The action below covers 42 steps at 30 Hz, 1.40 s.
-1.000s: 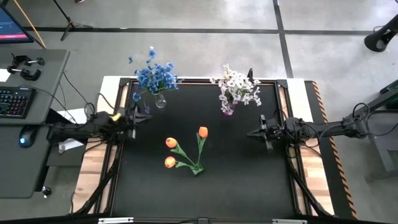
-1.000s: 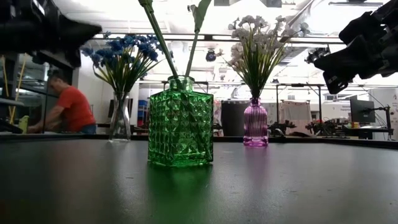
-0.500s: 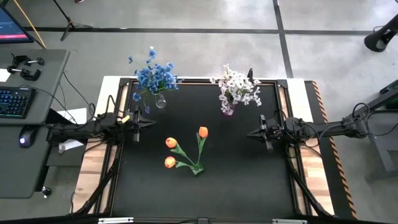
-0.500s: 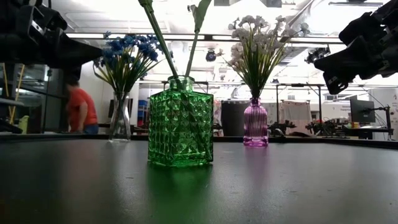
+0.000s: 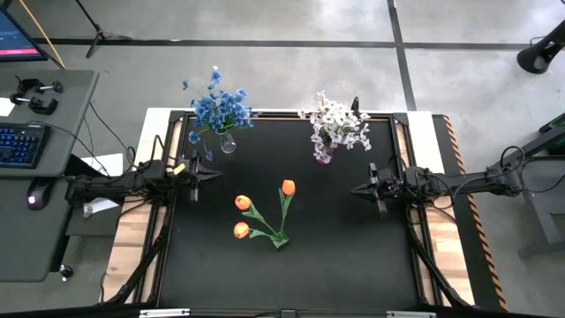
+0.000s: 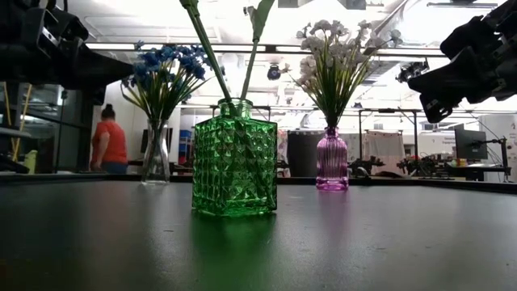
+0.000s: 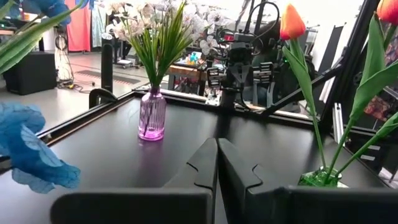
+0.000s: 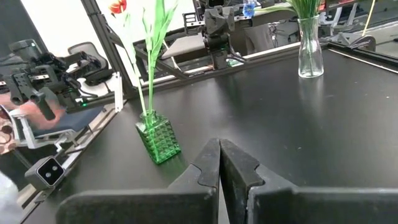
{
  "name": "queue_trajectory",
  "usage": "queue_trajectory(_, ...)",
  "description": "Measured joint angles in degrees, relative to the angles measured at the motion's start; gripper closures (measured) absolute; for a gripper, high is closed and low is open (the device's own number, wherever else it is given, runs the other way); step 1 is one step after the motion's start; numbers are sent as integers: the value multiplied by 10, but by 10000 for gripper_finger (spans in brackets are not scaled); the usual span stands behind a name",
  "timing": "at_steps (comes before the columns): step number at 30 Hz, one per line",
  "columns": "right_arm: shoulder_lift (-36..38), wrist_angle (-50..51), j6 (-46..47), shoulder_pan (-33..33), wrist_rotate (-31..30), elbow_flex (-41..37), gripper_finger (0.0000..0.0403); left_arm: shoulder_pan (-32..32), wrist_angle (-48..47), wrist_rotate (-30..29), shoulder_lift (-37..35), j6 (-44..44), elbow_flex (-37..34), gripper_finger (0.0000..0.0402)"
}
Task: Sort flowers into vase by color
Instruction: Return to Home Position
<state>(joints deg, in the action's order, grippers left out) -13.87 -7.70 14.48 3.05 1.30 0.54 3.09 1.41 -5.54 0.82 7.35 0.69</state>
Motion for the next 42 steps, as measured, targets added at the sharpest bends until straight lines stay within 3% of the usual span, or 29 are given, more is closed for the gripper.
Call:
queue_trajectory(14,1,2,0,0,0,0,402,0,-1,0,0,0,0,401)
queue_trajectory(21,139,69,-2,12,-7,0,402,0,-1,0,0,0,0,401)
queue_trajectory(29,139,73,-225,5,-10,1,402,0,1,0,5,0,0,401)
queue_trajectory(35,139,73,-157,4,-11,1,402,0,-1,0,6,0,0,401)
queue_trajectory(42,132,73,-172,3,-11,1,402,0,0,0,5,0,0,401)
